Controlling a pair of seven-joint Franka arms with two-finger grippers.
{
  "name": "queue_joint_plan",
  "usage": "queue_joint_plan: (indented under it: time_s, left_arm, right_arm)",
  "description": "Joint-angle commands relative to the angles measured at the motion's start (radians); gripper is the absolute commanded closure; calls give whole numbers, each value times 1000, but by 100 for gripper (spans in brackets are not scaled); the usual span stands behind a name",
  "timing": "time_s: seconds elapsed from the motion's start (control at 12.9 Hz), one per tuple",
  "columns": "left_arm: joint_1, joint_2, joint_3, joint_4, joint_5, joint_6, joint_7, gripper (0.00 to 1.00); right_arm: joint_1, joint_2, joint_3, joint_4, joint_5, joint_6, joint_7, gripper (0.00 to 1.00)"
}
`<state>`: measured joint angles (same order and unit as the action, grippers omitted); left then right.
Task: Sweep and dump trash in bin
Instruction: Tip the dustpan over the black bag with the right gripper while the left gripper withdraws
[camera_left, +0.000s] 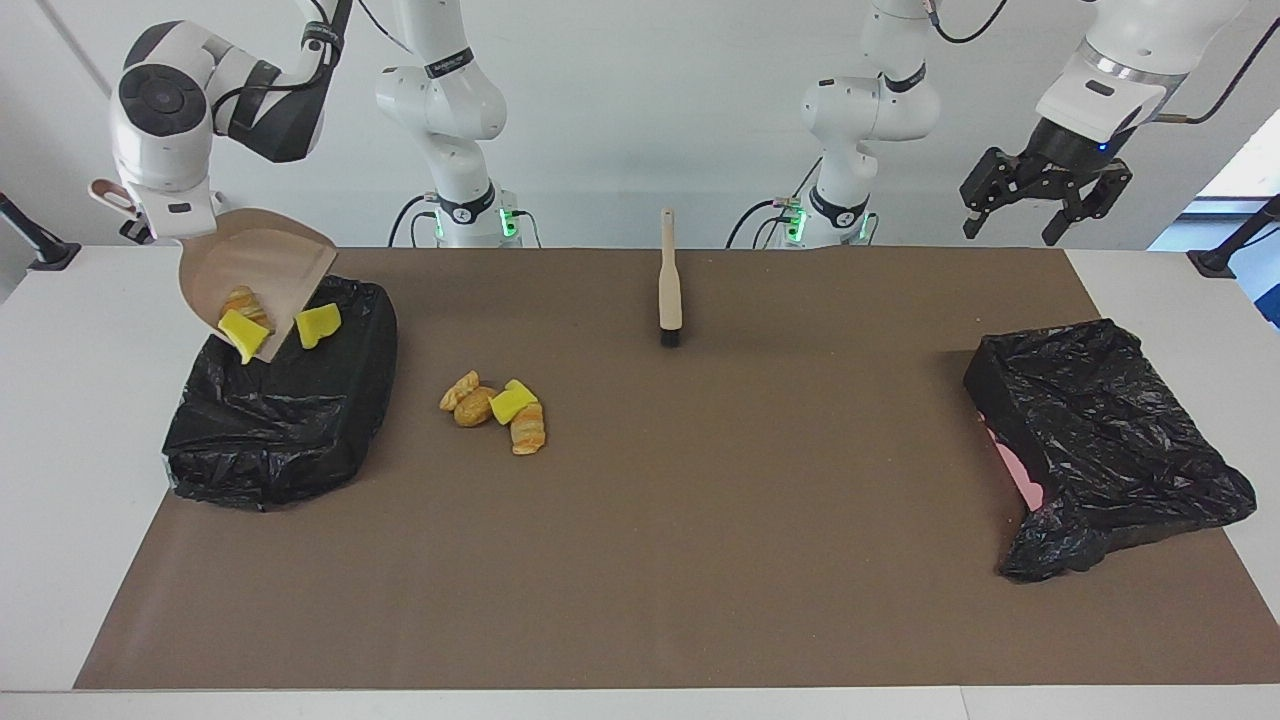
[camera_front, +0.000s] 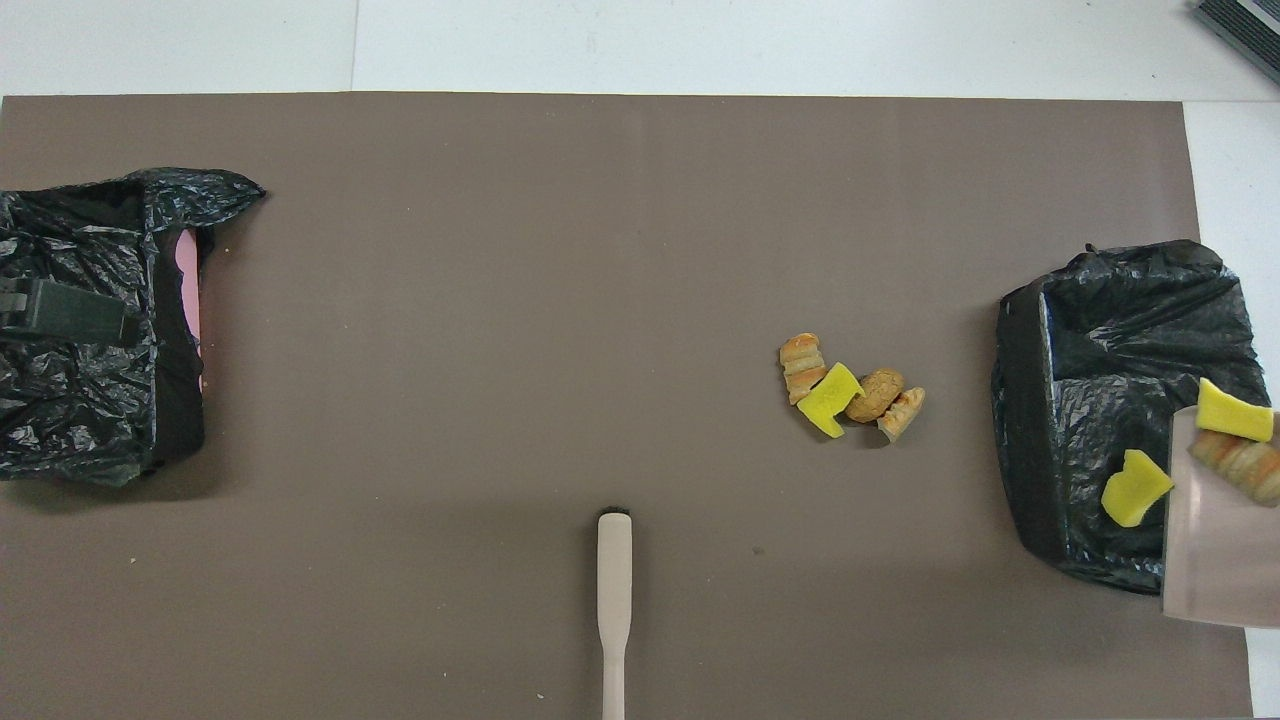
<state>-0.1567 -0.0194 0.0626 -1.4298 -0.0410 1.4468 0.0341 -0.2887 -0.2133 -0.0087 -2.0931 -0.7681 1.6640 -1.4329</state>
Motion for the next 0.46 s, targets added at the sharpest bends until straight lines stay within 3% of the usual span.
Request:
queue_joint_plan:
  time_s: [0.0,0.39]
  left_arm:
    - [6,13,-3,39,27,-32,13,0]
    - [37,-8,-47,29,26,-28,13,0]
  right_arm:
    - [31,-41,6,-19,-46,-56,55,100]
    - [63,-78,4,-53,-77,-95,95,100]
